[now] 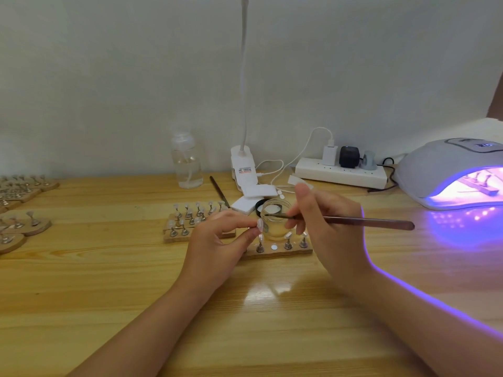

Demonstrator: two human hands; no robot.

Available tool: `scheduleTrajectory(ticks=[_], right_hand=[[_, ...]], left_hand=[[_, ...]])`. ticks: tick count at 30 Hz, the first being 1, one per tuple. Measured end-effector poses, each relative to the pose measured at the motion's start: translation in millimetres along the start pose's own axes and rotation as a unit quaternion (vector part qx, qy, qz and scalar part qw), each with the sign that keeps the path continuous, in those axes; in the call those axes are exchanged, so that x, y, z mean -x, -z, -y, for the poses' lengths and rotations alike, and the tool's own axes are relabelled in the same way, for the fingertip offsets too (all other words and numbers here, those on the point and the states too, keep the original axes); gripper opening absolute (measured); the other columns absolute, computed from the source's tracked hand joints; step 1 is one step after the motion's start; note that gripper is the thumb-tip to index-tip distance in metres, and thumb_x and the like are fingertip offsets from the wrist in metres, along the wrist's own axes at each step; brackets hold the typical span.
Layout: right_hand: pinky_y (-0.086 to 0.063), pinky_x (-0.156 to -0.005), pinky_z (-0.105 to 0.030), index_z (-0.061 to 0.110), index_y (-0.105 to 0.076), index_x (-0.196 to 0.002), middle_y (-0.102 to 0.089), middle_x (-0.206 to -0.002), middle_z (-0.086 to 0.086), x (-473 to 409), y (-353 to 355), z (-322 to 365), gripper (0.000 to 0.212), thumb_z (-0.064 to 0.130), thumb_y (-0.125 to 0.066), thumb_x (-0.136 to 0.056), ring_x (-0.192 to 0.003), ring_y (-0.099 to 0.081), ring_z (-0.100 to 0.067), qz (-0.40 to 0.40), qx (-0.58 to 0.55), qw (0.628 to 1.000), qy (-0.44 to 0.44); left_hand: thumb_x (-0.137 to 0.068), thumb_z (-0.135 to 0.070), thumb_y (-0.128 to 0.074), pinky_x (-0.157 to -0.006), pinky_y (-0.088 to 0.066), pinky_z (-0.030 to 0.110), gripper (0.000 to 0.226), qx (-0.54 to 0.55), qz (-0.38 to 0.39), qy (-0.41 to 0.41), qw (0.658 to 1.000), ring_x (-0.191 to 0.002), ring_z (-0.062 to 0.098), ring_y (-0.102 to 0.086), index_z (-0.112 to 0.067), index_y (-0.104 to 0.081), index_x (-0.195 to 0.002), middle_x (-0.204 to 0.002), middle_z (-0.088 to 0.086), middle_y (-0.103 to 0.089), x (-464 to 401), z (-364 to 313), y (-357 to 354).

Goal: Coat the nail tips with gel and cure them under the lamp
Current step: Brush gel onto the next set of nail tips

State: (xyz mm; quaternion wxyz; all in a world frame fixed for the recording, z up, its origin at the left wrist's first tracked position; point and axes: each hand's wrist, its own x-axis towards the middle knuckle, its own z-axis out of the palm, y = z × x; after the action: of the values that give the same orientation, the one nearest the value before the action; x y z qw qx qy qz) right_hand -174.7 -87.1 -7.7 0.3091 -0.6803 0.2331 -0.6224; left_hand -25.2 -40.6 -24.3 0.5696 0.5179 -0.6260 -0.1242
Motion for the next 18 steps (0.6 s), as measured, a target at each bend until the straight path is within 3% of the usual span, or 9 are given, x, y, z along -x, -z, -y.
scheduleTrajectory(ticks=[4,8,11,15,18], right_hand=[[-0.043,-0.055,-0.011,0.017,-0.064,-0.066,-0.063,-0.058,0.005,3.8,-3.5,-0.8,0.029,0.031,-0.051,-0.087,-0.052,-0.057,-0.002,0.009,0.025,0.999,0.036],[-0.041,-0.050,-0.010,0.010,-0.063,-0.061,-0.058,-0.051,0.003,7.2,-5.6,-3.6,0.039,0.030,-0.044,-0.088,-0.046,-0.054,0.000,0.028,0.014,0.999,0.041],[-0.038,-0.046,-0.009,0.015,-0.061,-0.058,-0.056,-0.047,0.003,7.3,-4.5,-4.4,0.039,0.031,-0.041,-0.088,-0.042,-0.053,0.000,0.018,-0.012,0.999,0.036],[-0.041,-0.053,-0.010,0.010,-0.064,-0.064,-0.060,-0.054,-0.001,6.1,-4.6,-4.3,0.039,0.026,-0.039,-0.090,-0.050,-0.055,0.000,0.027,0.020,0.997,0.064],[-0.039,-0.047,-0.010,0.011,-0.062,-0.056,-0.056,-0.046,0.000,7.9,-4.8,-4.3,0.045,0.033,-0.040,-0.088,-0.042,-0.053,-0.003,0.028,-0.003,0.999,0.026]], left_hand=[[-0.071,-0.008,-0.073,-0.077,-0.046,0.016,0.023,0.004,0.006,0.002,1.000,-0.083,0.009,-0.062,-0.029,-0.070,-0.079,-0.080,-0.004,-0.069,0.1,-0.1,0.2],[-0.071,-0.008,-0.073,-0.076,-0.046,0.017,0.025,0.003,0.002,0.008,1.000,-0.082,0.006,-0.061,-0.032,-0.069,-0.078,-0.079,-0.007,-0.068,-0.1,1.1,0.1],[-0.071,-0.009,-0.073,-0.075,-0.047,0.018,0.024,0.011,0.005,0.011,1.000,-0.082,0.006,-0.061,-0.032,-0.070,-0.077,-0.078,-0.007,-0.068,0.3,0.4,-0.3],[-0.071,-0.010,-0.073,-0.074,-0.047,0.019,0.024,0.010,0.005,0.013,1.000,-0.081,0.005,-0.061,-0.033,-0.070,-0.078,-0.078,-0.008,-0.067,0.3,1.2,-0.2],[-0.071,-0.010,-0.073,-0.074,-0.048,0.018,0.027,0.011,0.004,0.013,1.000,-0.081,0.005,-0.061,-0.036,-0.069,-0.077,-0.077,-0.010,-0.067,0.6,0.4,-0.6]])
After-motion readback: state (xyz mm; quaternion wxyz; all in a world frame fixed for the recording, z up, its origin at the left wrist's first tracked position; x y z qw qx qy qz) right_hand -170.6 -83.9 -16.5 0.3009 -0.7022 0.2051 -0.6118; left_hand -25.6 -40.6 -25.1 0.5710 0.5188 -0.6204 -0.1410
